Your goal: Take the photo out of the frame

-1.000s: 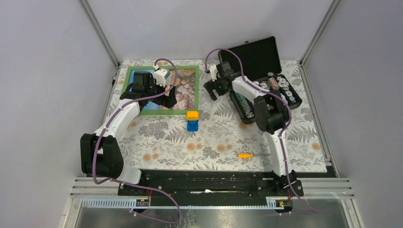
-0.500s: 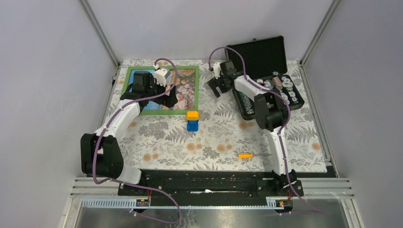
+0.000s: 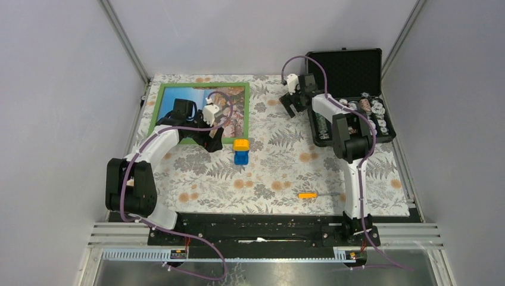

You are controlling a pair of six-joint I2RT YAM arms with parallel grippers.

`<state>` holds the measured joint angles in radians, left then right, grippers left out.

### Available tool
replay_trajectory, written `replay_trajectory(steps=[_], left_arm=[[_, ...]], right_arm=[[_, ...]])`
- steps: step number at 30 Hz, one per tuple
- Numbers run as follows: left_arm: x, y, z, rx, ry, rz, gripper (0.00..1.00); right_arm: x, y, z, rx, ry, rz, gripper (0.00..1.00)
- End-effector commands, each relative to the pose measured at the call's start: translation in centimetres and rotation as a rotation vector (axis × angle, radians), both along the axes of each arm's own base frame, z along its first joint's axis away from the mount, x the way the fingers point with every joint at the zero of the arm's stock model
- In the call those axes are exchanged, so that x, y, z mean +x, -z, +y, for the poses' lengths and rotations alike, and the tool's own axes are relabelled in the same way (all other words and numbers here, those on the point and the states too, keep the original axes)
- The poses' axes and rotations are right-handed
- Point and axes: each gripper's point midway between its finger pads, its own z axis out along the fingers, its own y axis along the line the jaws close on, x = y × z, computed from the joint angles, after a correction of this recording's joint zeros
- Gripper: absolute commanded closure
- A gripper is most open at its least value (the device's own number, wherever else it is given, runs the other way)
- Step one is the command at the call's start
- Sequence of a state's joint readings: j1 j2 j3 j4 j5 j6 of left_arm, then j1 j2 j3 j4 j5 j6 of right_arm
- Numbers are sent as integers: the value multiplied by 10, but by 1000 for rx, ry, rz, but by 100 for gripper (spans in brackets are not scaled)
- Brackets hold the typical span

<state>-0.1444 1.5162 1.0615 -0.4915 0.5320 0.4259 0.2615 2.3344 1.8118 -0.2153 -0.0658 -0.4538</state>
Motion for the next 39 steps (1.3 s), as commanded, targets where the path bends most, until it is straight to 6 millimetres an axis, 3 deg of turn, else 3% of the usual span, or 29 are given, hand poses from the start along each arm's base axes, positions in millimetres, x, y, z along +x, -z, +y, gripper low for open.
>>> replay_trajectory(steps=[1,5,9,17,21,26,29,35,38,39], left_arm=[[-25,10,-2,11,160,-10,1],[-44,31,-1,48,240,21,1],[-51,48,-13,82,269,32,1],[-41,78,-53,127,276,8,8],[-30,85,-78,143,271,-10,14],[-37,91,-122,185,346,-30,18],[-28,93,-145,191,338,-38,23],[5,90,-196,165,312,-46,29],[33,84,-222,149,297,-89,30],[44,84,-230,143,286,-101,30]], right_arm=[[-34,1,-71,-80,112,122,0],[-51,-41,-39,89,41,123,0],[-69,-85,-19,226,20,125,0],[-114,-140,-11,332,-2,103,0],[-130,-151,-19,323,3,79,0],[-135,-160,-36,338,43,58,0],[-135,-167,-48,360,76,48,0],[-135,-169,-72,389,130,45,1],[-134,-169,-78,396,142,43,0],[-133,-170,-89,403,165,38,0]])
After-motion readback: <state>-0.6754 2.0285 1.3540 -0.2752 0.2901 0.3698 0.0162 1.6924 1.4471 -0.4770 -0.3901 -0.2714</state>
